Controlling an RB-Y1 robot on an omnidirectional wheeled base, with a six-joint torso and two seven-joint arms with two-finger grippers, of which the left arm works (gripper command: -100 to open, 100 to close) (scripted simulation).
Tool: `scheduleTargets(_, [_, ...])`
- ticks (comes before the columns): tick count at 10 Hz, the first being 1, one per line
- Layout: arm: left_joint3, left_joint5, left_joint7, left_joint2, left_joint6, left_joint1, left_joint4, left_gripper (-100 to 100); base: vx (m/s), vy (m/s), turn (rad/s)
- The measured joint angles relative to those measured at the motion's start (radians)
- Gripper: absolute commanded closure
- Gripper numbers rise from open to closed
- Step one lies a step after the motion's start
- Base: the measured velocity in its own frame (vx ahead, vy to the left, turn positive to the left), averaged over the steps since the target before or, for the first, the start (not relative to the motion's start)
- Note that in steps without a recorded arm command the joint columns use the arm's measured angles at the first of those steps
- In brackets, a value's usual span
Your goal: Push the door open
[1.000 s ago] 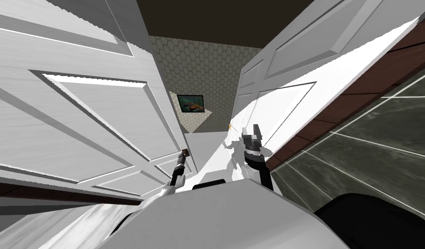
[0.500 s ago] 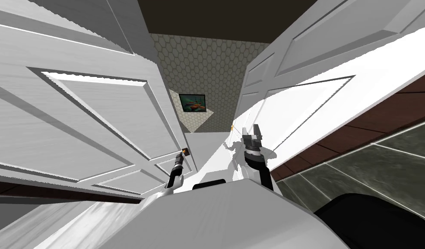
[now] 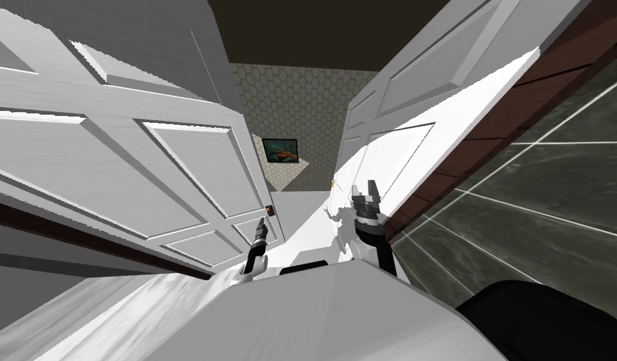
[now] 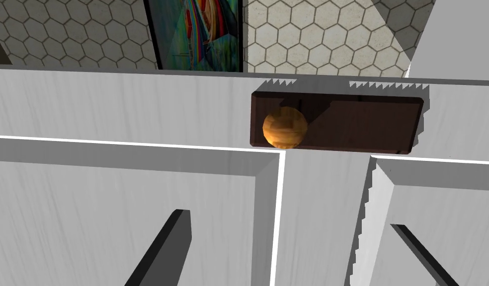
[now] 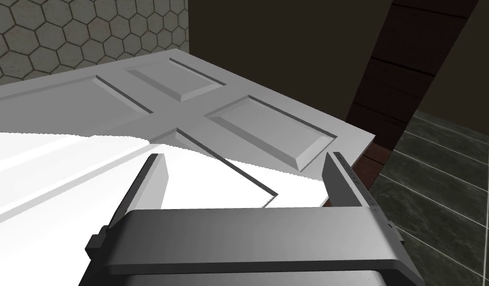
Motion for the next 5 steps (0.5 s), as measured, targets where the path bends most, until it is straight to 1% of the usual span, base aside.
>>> scheduleTargets(1, [-0.001, -0.001, 0.000, -0.003, 0.000, 0.003, -0.003, -100, -0.094, -0.055, 0.008])
scheduleTargets(2, [-0.001, -0.001, 0.000, -0.004, 0.000, 0.004, -0.003, -100, 0.091, 0.011, -0.028])
scheduleTargets(3, [0.000, 0.000, -0.001, -0.002, -0.003, 0.005, -0.001, -100, 0.153, 0.031, -0.025])
scheduleTargets(5, [0.002, 0.001, -0.001, 0.001, -0.007, 0.005, 0.001, -100, 0.199, 0.053, -0.023])
